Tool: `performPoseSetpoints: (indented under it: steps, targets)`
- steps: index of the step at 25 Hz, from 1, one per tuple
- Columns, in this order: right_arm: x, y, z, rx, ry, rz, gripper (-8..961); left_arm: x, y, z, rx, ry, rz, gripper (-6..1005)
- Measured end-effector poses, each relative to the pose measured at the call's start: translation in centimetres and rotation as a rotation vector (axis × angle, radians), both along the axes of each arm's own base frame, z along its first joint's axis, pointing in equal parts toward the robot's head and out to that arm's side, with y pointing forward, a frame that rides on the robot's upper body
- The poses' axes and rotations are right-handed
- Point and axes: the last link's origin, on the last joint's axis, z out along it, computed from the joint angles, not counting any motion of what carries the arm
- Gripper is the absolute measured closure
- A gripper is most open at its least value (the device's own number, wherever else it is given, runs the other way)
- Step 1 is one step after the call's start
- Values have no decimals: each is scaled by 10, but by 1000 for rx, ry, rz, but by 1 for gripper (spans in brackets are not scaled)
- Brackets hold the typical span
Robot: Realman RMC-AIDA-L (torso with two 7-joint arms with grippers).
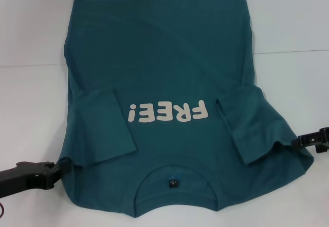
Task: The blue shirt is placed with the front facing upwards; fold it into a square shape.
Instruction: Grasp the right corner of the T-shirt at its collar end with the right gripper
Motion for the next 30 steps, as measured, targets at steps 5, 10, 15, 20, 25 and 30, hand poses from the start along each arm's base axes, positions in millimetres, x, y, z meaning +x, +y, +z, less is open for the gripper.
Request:
performPoseSetpoints:
  steps: [5,10,15,20,25,30]
  targets:
    - [2,-1,-5,-5,8,-10,25,0,0,-1,-4,-3,1,972]
    - [1,-2,-10,-11,13,-13,26,0,0,-1,-4,-2,-1,972]
    - [-2,-2,-16,-25,29,-14,26,2,2,-1,-5,-1,-9,972]
    - [-4,-2,-18,-37,34,-12,69,3,3,-2,-5,0,-15,972]
    - [-2,-3,-15,-29,25,-5,205,4,4,-2,-5,1,-18,972]
    - [0,-3,-14,-23,13,-5,429,4,4,-2,-5,1,-19,972]
